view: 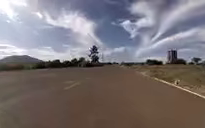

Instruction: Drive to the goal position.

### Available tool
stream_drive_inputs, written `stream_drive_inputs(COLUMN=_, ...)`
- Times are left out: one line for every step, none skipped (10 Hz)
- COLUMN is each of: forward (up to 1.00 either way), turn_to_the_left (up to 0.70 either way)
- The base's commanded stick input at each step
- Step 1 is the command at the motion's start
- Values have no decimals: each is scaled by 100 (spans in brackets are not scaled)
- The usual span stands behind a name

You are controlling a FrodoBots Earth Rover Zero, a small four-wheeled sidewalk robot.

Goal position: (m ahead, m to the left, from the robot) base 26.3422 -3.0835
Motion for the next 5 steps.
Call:
stream_drive_inputs(forward=100, turn_to_the_left=-40)
stream_drive_inputs(forward=100, turn_to_the_left=-40)
stream_drive_inputs(forward=100, turn_to_the_left=-17)
stream_drive_inputs(forward=100, turn_to_the_left=-7)
stream_drive_inputs(forward=100, turn_to_the_left=0)
